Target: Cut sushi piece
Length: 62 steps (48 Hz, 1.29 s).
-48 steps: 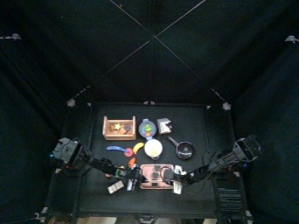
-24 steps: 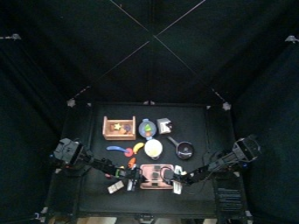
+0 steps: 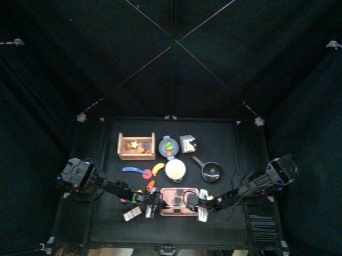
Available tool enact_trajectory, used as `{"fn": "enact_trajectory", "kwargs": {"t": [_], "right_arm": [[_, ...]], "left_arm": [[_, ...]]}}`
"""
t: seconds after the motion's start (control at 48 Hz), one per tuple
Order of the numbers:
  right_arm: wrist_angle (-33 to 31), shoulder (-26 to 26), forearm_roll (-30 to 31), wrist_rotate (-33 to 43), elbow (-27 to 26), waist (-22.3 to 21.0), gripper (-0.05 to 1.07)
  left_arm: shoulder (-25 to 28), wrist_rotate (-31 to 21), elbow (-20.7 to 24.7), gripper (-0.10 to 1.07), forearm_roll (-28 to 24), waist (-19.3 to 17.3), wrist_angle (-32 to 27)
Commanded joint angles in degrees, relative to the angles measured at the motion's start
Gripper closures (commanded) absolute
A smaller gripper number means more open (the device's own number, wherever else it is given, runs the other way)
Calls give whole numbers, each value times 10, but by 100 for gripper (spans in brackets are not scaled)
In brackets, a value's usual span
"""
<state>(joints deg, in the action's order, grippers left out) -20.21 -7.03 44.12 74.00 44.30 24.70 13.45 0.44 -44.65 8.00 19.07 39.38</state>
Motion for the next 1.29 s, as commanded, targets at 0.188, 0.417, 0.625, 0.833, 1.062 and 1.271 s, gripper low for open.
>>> {"fn": "enact_trajectory", "kwargs": {"t": [0.188, 0.417, 0.625, 0.833, 1.062, 1.271], "right_arm": [[-4, -26, 35, 0, -25, 0, 53], [-18, -28, 36, -1, -23, 1, 53], [-18, -27, 37, 0, -20, 2, 53], [-18, -20, 35, 0, -19, 4, 53], [-18, -14, 33, 1, -18, 4, 53], [-18, -4, 34, 0, -20, 4, 53]], "left_arm": [[-25, 17, 14, 61, -4, 4, 4], [-25, 56, 13, 61, 5, 4, 4], [-22, 62, 14, 61, 11, 4, 4], [-15, 61, 16, 61, 11, 9, 4], [-9, 60, 16, 61, 19, 12, 4], [-1, 60, 17, 61, 20, 12, 4]]}}
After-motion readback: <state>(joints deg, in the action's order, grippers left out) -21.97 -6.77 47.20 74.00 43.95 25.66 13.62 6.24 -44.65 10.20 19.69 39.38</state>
